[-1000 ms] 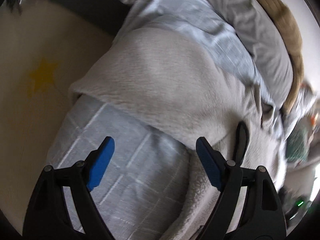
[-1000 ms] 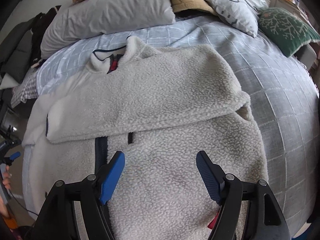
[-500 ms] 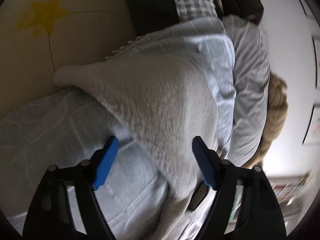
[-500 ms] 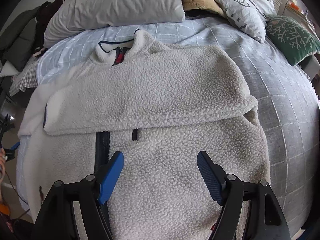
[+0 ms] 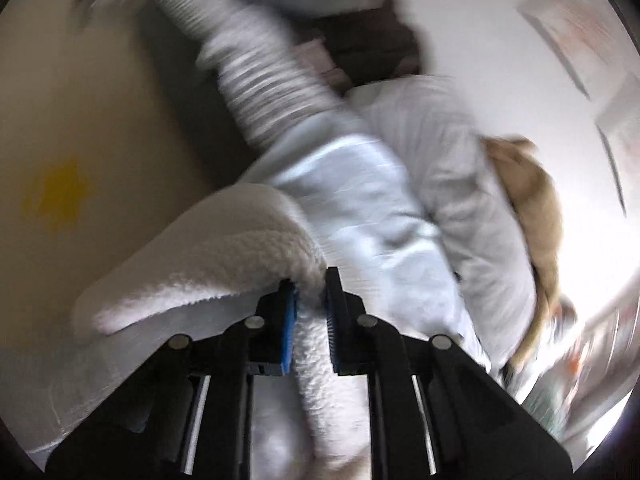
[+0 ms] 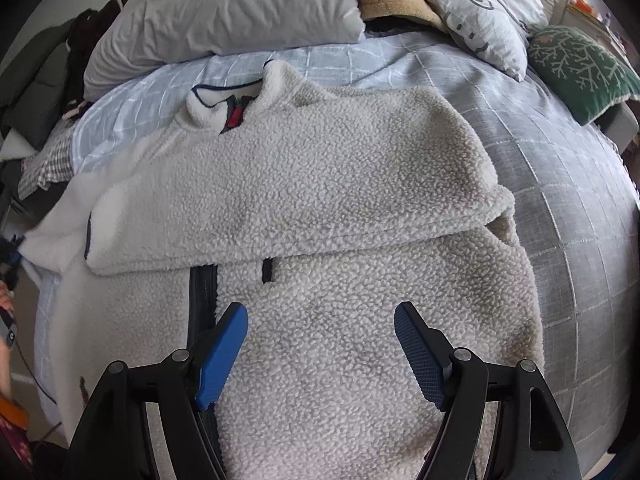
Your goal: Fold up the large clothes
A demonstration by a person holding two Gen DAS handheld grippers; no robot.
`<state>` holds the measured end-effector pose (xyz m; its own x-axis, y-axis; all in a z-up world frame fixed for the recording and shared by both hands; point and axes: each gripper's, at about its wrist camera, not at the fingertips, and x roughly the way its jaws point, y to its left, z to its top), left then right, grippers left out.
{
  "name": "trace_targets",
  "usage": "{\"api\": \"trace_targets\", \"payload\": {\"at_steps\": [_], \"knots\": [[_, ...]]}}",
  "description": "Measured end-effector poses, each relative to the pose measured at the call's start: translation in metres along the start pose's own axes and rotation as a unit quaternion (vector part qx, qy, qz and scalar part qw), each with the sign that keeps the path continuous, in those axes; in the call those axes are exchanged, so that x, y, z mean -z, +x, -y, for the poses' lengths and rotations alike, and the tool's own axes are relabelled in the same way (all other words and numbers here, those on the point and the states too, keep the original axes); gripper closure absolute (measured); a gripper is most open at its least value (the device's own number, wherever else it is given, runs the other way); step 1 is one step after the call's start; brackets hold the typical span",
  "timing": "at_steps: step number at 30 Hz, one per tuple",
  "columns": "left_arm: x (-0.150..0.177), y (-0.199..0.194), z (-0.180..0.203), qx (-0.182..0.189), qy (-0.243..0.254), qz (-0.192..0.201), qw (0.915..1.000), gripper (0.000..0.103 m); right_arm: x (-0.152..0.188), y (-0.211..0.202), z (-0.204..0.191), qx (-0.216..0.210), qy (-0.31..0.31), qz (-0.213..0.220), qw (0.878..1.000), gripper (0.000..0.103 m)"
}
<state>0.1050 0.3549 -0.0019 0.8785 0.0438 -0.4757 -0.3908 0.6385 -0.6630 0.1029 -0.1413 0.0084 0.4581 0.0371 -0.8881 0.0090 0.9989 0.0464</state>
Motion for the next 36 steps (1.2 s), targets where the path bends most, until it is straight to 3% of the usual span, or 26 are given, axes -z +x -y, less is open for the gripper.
{"api": "trace_targets", "payload": {"at_steps": [2, 4, 10, 13, 15, 18, 19, 20, 21, 23, 24, 25, 29, 35, 36], "knots": [[0.005, -0.015, 0.041, 0.032, 0.07, 0.017, 0.9969, 0.088, 0.0, -0.001, 0.003, -0.001, 0.005, 0.001, 1.0, 0.025], [0.016, -0.025, 0.08, 0.058, 0.137, 0.023, 0.9886, 0.088, 0.0, -0.001, 0.005, 0.0, 0.008, 0.001, 1.0, 0.025], [0.085, -0.019, 0.16, 0.125, 0.29, -0.043, 0.9479, 0.088, 0.001, -0.003, 0.007, -0.002, 0.01, 0.002, 1.0, 0.025], [0.131, -0.003, 0.182, 0.149, 0.345, -0.114, 0.9195, 0.088, 0.001, -0.002, 0.007, -0.001, 0.009, 0.001, 1.0, 0.025], [0.168, 0.011, 0.189, 0.152, 0.383, -0.172, 0.8948, 0.087, 0.001, -0.001, 0.008, 0.001, 0.01, -0.001, 1.0, 0.025], [0.22, 0.04, 0.184, 0.116, 0.427, -0.251, 0.8609, 0.085, 0.001, 0.002, 0.009, 0.002, 0.012, -0.005, 1.0, 0.025], [0.234, 0.051, 0.177, 0.098, 0.434, -0.274, 0.8526, 0.083, 0.001, 0.003, 0.009, 0.002, 0.012, -0.007, 1.0, 0.025], [0.239, 0.055, 0.175, 0.093, 0.437, -0.277, 0.8506, 0.083, 0.001, 0.004, 0.01, 0.002, 0.013, -0.01, 1.0, 0.025], [0.239, 0.052, 0.173, 0.099, 0.438, -0.269, 0.8521, 0.079, 0.001, 0.006, 0.01, 0.001, 0.013, -0.012, 1.0, 0.025], [0.229, 0.042, 0.175, 0.105, 0.423, -0.284, 0.8539, 0.061, 0.001, 0.006, 0.01, -0.002, 0.013, -0.016, 1.0, 0.025], [0.22, 0.036, 0.175, 0.112, 0.406, -0.298, 0.8567, 0.044, 0.001, 0.006, 0.01, -0.004, 0.013, -0.015, 1.0, 0.025], [0.213, 0.031, 0.173, 0.119, 0.39, -0.306, 0.8599, 0.033, 0.001, 0.004, 0.011, -0.008, 0.013, -0.013, 1.0, 0.025], [0.176, 0.009, 0.157, 0.123, 0.339, -0.299, 0.8838, 0.031, 0.0, 0.0, 0.015, -0.013, 0.014, -0.009, 1.0, 0.025], [0.098, 0.023, 0.101, 0.085, 0.176, -0.248, 0.9489, 0.03, -0.001, -0.001, 0.012, -0.019, 0.016, -0.006, 1.0, 0.025], [0.092, 0.031, 0.095, 0.08, 0.154, -0.246, 0.9535, 0.03, -0.001, -0.002, 0.011, -0.02, 0.014, -0.006, 1.0, 0.025]]}}
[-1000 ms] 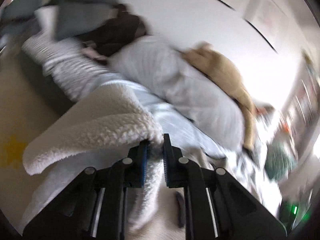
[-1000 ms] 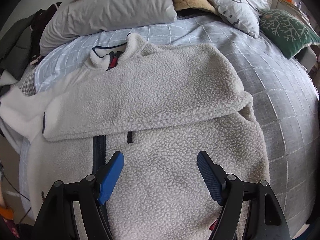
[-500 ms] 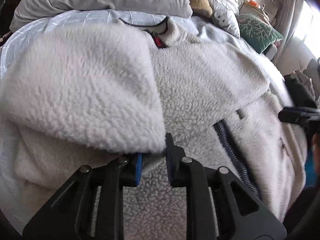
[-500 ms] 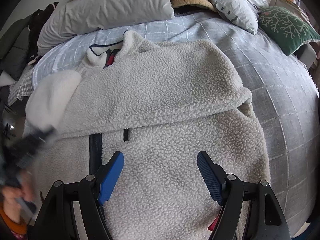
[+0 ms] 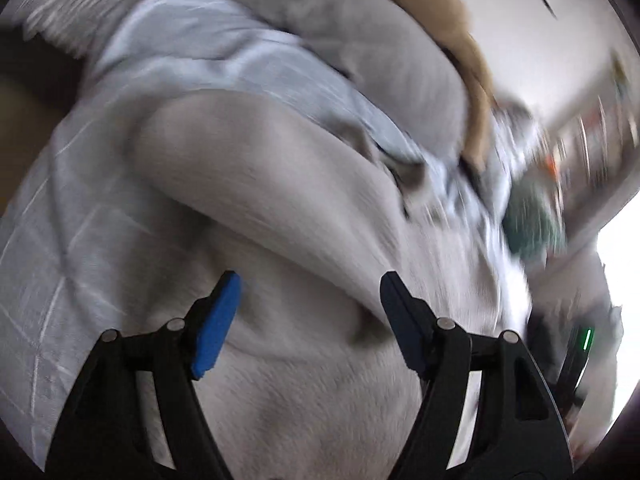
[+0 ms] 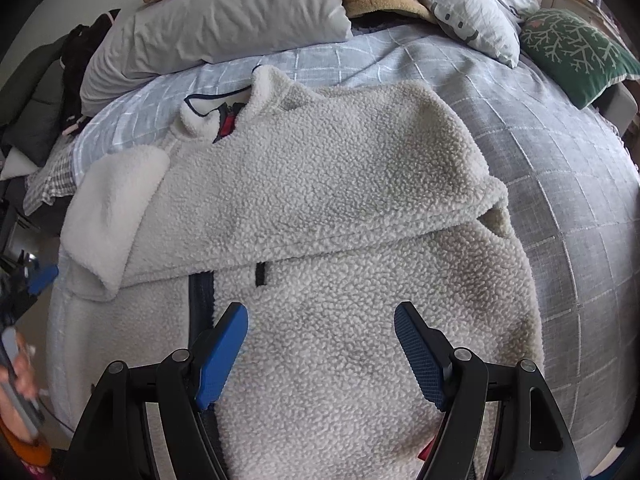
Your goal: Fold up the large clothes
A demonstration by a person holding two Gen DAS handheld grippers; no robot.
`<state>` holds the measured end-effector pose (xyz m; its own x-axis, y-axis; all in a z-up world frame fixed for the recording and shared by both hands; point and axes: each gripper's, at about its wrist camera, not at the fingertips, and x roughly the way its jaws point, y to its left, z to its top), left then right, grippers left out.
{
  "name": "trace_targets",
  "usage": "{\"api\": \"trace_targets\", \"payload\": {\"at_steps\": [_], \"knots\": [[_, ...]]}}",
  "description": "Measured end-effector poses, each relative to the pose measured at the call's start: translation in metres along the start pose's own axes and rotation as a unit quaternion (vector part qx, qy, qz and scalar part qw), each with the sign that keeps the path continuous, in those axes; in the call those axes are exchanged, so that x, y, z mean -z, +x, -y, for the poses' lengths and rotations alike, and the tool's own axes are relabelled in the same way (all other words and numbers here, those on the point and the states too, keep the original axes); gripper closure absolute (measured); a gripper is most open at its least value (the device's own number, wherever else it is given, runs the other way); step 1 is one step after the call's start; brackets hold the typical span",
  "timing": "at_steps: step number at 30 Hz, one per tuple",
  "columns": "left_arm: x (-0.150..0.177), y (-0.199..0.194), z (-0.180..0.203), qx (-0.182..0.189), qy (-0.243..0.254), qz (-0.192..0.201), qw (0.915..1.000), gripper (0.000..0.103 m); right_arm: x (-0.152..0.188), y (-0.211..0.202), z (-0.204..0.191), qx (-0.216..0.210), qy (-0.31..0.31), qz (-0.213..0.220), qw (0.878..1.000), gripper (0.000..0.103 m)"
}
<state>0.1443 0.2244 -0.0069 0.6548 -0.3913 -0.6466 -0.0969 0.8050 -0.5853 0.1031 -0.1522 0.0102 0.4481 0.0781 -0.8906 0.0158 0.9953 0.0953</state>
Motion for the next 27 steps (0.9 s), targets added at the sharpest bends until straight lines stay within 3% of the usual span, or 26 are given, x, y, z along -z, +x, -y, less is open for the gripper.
{"api": "trace_targets", "payload": {"at_steps": [5, 8, 10, 12, 15, 19, 21, 24, 26, 27], "knots": [[-0.02, 0.03, -0.045, -0.018, -0.091, 0.023, 0.9954, 0.031, 0.0, 0.001, -0.006, 0.0, -0.005, 0.0, 1.0, 0.025], [-0.024, 0.043, -0.067, 0.009, -0.151, 0.039, 0.9877, 0.035, 0.0, 0.002, -0.006, -0.002, -0.002, -0.001, 1.0, 0.025], [-0.024, 0.044, -0.072, 0.018, -0.17, 0.055, 0.9837, 0.062, -0.001, 0.002, -0.006, -0.003, 0.001, 0.0, 1.0, 0.025], [-0.025, 0.039, -0.06, 0.017, -0.167, 0.087, 0.9819, 0.079, -0.003, 0.002, -0.004, -0.004, 0.004, 0.002, 1.0, 0.025], [-0.029, 0.021, -0.014, 0.025, -0.1, 0.132, 0.9858, 0.086, -0.005, 0.0, 0.001, -0.004, 0.012, 0.009, 1.0, 0.025], [-0.02, 0.01, 0.063, 0.063, 0.021, 0.14, 0.9879, 0.087, -0.011, -0.003, 0.009, -0.005, 0.023, 0.018, 1.0, 0.025], [-0.004, 0.014, 0.104, 0.095, 0.087, 0.115, 0.985, 0.086, -0.014, -0.004, 0.014, -0.006, 0.03, 0.023, 0.999, 0.025], [0.029, 0.039, 0.154, 0.147, 0.163, 0.033, 0.9751, 0.085, -0.017, -0.007, 0.022, -0.009, 0.045, 0.029, 0.999, 0.025], [0.054, 0.061, 0.173, 0.171, 0.196, -0.038, 0.9648, 0.069, -0.019, -0.009, 0.03, -0.009, 0.06, 0.035, 0.998, 0.025], [0.066, 0.072, 0.182, 0.166, 0.215, -0.075, 0.9594, 0.051, -0.02, -0.011, 0.035, -0.009, 0.067, 0.037, 0.997, 0.025]]}}
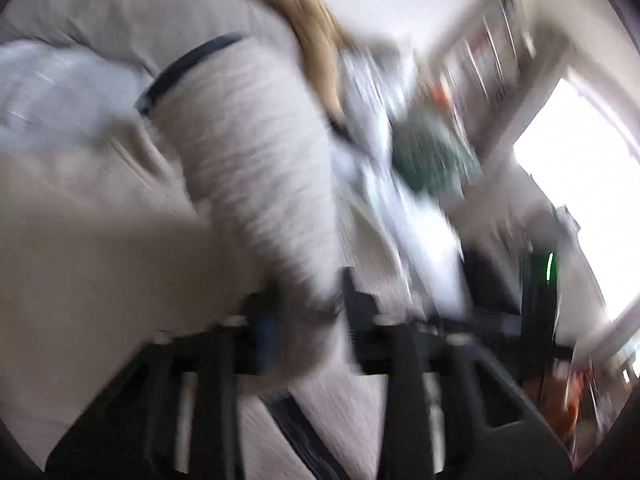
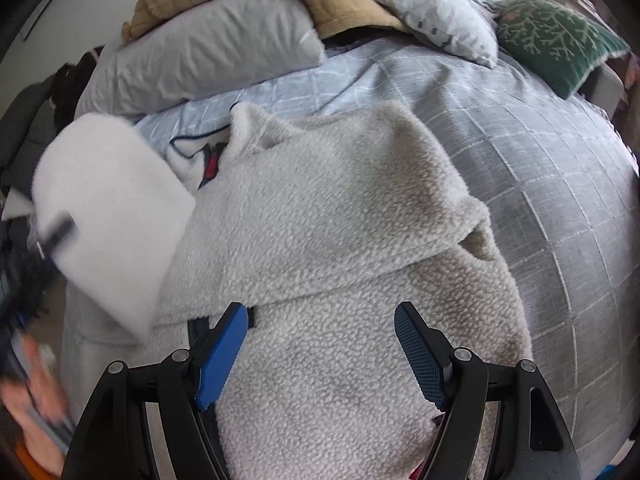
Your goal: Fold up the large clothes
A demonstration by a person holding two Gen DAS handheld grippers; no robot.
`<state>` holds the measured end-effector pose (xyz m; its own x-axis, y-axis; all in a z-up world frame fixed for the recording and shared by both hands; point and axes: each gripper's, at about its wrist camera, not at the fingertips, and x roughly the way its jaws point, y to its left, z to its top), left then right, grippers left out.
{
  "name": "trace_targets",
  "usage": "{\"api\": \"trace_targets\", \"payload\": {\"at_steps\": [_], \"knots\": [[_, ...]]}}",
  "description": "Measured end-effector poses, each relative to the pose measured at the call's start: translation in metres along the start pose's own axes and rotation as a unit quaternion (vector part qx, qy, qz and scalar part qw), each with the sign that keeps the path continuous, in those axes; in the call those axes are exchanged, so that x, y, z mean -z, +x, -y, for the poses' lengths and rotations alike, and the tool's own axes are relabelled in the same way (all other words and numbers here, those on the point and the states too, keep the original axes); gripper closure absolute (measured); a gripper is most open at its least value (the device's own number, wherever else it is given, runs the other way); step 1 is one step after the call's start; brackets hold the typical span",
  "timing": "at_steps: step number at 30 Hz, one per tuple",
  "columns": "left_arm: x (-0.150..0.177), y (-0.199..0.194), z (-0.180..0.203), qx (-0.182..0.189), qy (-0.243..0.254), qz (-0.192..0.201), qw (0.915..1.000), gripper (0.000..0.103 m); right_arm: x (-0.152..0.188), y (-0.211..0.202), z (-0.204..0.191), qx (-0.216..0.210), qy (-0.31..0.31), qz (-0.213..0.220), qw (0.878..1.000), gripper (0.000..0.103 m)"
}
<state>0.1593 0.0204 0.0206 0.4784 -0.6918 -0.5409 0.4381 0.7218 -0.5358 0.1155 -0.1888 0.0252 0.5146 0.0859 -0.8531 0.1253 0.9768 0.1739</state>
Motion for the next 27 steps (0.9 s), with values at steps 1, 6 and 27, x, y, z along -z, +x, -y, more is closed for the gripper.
{"api": "trace_targets", "payload": {"at_steps": [1, 6, 27], "knots": [[0.005, 0.012, 0.006, -0.005, 0.013, -0.028, 0.9995, 0.044, -0.001, -0.001, 0.005, 0.001, 0.008, 0.003, 1.0, 0.025], [0.017, 0.016, 0.009, -0.031, 0.037, -0.063, 0.9968, 0.042, -0.01, -0.01, 0.045, -0.011, 0.071, 0.015, 0.997, 0.025], [-0.006, -0.064, -0.107, -0.206, -0.065, 0.065, 0.9742, 0.037, -0.02, 0.018, 0.031, -0.042, 0.064, -0.042, 0.996, 0.089]]}}
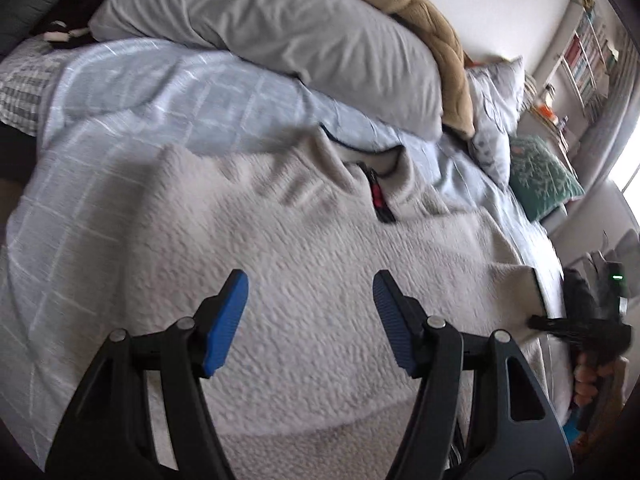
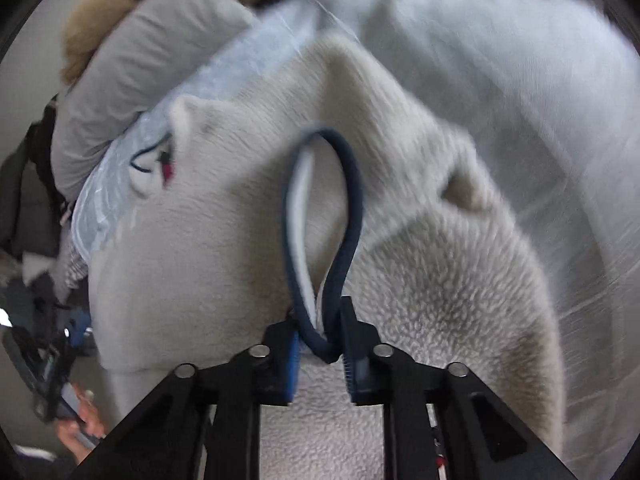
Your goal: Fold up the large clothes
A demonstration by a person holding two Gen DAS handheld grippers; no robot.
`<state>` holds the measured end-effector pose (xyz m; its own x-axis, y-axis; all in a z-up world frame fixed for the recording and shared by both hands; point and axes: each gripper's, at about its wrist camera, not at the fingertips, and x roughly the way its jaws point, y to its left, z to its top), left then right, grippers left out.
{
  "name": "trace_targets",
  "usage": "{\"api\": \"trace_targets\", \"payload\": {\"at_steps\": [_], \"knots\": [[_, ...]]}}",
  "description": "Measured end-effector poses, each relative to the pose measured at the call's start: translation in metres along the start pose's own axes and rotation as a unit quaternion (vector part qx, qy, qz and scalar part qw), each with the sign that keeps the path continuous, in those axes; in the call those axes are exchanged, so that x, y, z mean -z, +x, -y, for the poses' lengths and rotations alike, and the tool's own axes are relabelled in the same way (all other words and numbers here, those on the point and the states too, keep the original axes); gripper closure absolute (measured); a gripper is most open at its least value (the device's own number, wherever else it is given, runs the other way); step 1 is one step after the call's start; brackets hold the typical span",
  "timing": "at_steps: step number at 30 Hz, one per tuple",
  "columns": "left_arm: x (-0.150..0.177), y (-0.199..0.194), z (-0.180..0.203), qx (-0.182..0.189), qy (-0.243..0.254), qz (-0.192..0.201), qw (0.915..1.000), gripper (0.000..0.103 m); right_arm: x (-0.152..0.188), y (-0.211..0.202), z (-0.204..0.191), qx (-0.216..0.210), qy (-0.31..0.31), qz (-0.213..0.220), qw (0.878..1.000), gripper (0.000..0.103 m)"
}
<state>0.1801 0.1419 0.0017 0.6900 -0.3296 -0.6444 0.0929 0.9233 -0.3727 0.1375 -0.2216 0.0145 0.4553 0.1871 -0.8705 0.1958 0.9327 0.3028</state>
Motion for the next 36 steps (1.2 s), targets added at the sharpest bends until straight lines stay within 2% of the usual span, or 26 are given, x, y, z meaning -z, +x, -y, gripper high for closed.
{"api": "trace_targets", "payload": {"at_steps": [4, 7, 8, 10, 12, 14, 15, 16, 19, 20, 24, 26, 27, 29, 31, 33, 36], "knots": [[-0.006, -0.001, -0.009, -0.003, -0.015, 0.026, 0.9995, 0.037, -0.012, -0.052, -0.029, -0.001, -0.073, 0.126, 0.989, 0.092], [-0.003, 0.009, -0.014, -0.002, -0.017, 0.017, 0.9997, 0.037, -0.017, -0.067, -0.03, 0.0, -0.106, 0.192, 0.976, 0.092], [-0.001, 0.014, -0.014, -0.003, -0.014, 0.008, 0.9999, 0.038, -0.02, -0.065, -0.027, 0.015, -0.115, 0.204, 0.972, 0.092], [0.005, 0.028, -0.014, -0.002, -0.004, -0.021, 0.9998, 0.038, -0.026, -0.043, -0.009, 0.054, -0.105, 0.19, 0.975, 0.092], [0.013, 0.045, -0.012, -0.013, 0.014, -0.063, 0.9978, 0.038, -0.031, 0.0, 0.024, 0.059, -0.06, 0.121, 0.989, 0.09], [0.023, 0.061, -0.008, -0.037, 0.044, -0.098, 0.9935, 0.038, -0.026, 0.042, 0.048, 0.087, -0.041, 0.05, 0.994, 0.086], [0.026, 0.061, -0.004, -0.047, 0.06, -0.094, 0.9926, 0.038, -0.023, 0.047, 0.051, 0.084, -0.045, 0.05, 0.994, 0.081], [0.025, 0.06, 0.0, -0.053, 0.069, -0.09, 0.9921, 0.038, -0.021, 0.046, 0.051, 0.089, -0.051, 0.06, 0.993, 0.068], [0.017, 0.049, 0.002, -0.047, 0.056, -0.079, 0.9942, 0.038, -0.025, 0.027, 0.046, 0.098, -0.046, 0.081, 0.991, 0.051], [0.014, 0.044, 0.001, -0.043, 0.049, -0.068, 0.9956, 0.038, -0.025, 0.014, 0.047, 0.087, -0.037, 0.099, 0.991, 0.05], [-0.003, 0.02, -0.013, -0.039, -0.003, 0.003, 0.9992, 0.04, -0.027, -0.018, 0.055, 0.058, -0.002, 0.146, 0.988, 0.05], [-0.007, 0.018, -0.017, -0.052, -0.009, 0.025, 0.9983, 0.054, -0.03, -0.027, 0.053, 0.046, 0.01, 0.17, 0.984, 0.05], [-0.009, 0.022, -0.018, -0.056, -0.009, 0.025, 0.9981, 0.061, -0.032, -0.029, 0.052, 0.042, 0.01, 0.178, 0.983, 0.05], [-0.009, 0.032, -0.018, -0.059, -0.006, 0.018, 0.9981, 0.062, -0.036, -0.028, 0.04, 0.037, -0.005, 0.192, 0.981, 0.053], [-0.005, 0.047, -0.015, -0.072, 0.007, 0.001, 0.9974, 0.063, -0.036, -0.025, 0.026, 0.028, -0.031, 0.192, 0.98, 0.065], [0.003, 0.059, -0.016, -0.09, 0.024, -0.015, 0.9955, 0.062, -0.036, -0.006, 0.009, 0.018, -0.064, 0.175, 0.982, 0.069], [0.016, 0.069, -0.023, -0.094, 0.037, -0.016, 0.9948, 0.062, -0.03, 0.026, 0.005, 0.05, -0.085, 0.137, 0.986, 0.073]]}}
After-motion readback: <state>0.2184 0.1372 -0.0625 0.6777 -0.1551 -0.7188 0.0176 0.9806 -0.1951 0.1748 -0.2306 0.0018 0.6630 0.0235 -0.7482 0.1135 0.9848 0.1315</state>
